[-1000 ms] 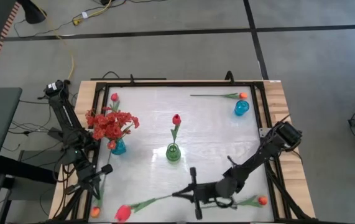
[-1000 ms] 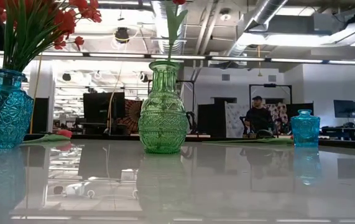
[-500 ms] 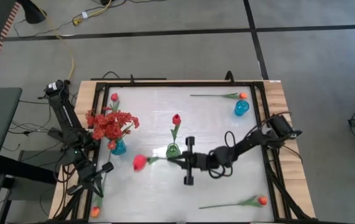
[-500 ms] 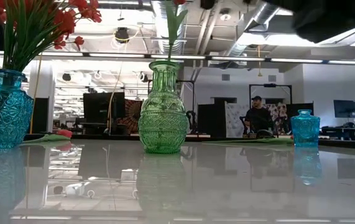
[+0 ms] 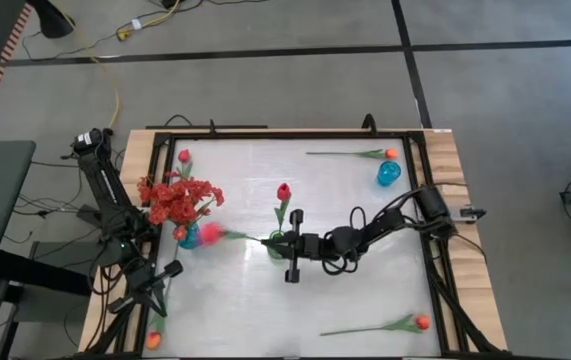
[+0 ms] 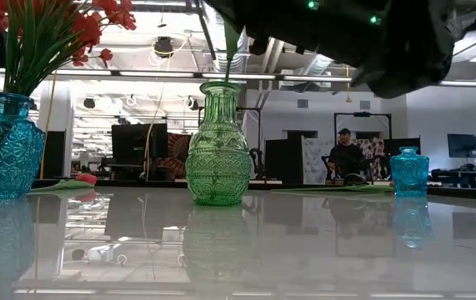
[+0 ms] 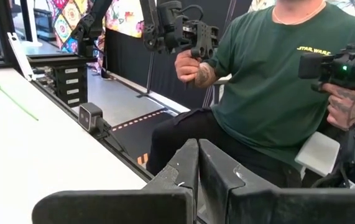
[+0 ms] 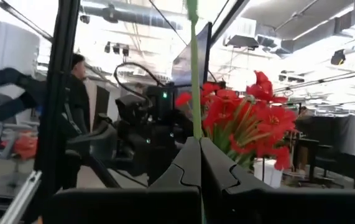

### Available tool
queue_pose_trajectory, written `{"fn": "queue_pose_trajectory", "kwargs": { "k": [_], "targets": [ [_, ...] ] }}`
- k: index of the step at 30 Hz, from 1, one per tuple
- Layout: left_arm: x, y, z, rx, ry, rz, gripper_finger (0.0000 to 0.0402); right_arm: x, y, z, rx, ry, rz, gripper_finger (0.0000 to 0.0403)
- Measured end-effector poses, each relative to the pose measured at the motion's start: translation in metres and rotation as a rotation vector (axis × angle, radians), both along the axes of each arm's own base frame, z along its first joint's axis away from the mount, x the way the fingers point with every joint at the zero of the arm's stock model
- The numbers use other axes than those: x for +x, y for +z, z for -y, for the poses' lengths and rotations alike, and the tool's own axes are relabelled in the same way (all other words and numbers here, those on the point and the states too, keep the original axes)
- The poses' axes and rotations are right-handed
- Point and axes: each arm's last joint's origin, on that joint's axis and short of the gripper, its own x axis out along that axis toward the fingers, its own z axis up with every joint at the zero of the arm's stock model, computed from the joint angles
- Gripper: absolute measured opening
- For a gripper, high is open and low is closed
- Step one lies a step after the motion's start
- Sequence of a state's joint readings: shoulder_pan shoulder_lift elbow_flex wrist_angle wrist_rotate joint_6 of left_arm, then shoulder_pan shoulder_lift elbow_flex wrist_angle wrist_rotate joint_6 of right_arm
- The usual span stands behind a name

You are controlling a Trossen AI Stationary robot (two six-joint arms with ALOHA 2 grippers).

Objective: Sort flowers into vase by color
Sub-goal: Put the bottom pink flower into the green vase

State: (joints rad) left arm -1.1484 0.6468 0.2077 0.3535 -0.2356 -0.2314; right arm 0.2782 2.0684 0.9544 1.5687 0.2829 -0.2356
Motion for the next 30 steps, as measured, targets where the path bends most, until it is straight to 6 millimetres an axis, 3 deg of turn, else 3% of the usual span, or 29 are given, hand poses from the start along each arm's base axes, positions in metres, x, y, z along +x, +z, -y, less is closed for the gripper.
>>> {"fn": "queue_pose_trajectory", "kwargs": {
  "k": [14,30],
  "targets": [
    [0.0,-0.001,0.0,-0.002,-0.002,-0.012,0.0,0.005,-0.006,0.017,-0.026,-0.07,-0.019,0.0018],
    [0.0,-0.003,0.0,0.001,0.001,-0.045,0.0,-0.006,-0.018,0.009,0.008,-0.169,-0.084,0.0018]
  ]
}}
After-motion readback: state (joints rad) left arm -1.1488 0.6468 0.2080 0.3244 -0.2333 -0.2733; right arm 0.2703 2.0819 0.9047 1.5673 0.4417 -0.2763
